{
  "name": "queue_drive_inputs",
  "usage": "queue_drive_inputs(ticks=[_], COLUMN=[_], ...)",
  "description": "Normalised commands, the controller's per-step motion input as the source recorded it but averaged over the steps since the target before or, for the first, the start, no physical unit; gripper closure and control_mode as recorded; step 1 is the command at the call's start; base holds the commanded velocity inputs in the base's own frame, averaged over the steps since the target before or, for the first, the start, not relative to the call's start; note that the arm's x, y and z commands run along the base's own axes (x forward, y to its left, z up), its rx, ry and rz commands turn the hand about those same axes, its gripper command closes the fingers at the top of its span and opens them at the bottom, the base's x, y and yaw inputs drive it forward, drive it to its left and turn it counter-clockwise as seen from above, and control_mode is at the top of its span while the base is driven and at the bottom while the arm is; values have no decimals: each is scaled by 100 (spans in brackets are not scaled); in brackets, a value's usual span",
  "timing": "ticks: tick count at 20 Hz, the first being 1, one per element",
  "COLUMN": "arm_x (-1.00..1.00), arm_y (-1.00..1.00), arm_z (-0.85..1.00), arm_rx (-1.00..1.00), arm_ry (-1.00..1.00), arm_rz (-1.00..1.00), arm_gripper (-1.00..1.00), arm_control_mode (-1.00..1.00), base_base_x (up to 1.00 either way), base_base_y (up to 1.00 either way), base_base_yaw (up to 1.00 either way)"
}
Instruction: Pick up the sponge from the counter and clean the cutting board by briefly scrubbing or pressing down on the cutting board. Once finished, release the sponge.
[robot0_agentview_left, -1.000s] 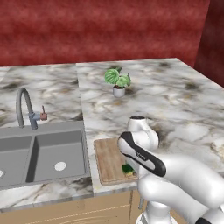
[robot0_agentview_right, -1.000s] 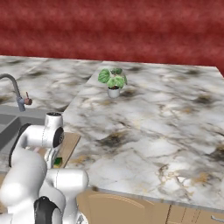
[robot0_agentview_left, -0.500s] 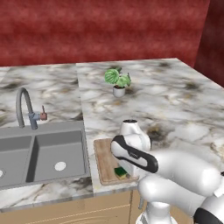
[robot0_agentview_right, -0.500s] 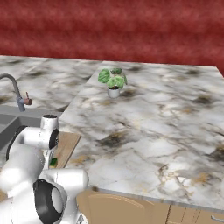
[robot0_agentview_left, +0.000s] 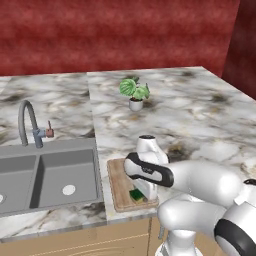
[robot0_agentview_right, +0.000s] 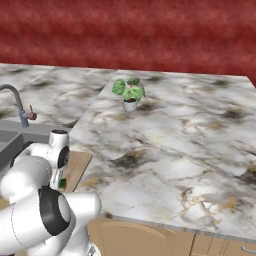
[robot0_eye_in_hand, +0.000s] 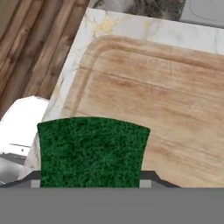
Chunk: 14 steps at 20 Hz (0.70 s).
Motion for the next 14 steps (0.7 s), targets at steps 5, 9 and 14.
queue_drive_inputs(ticks=[5,9,14], arm_x=[30,43,53], arm_y=[-19,-22,-28], arm_z=[-36,-35,-29], arm_rx=[0,0,0], arm_ry=[-6,-6,-7], arm_rz=[-2,-6,-10], arm_gripper=[100,100,100], arm_control_mode=[-100,-100,-100], base_base_x=[0,0,0], base_base_y=[0,0,0], base_base_yaw=[0,0,0])
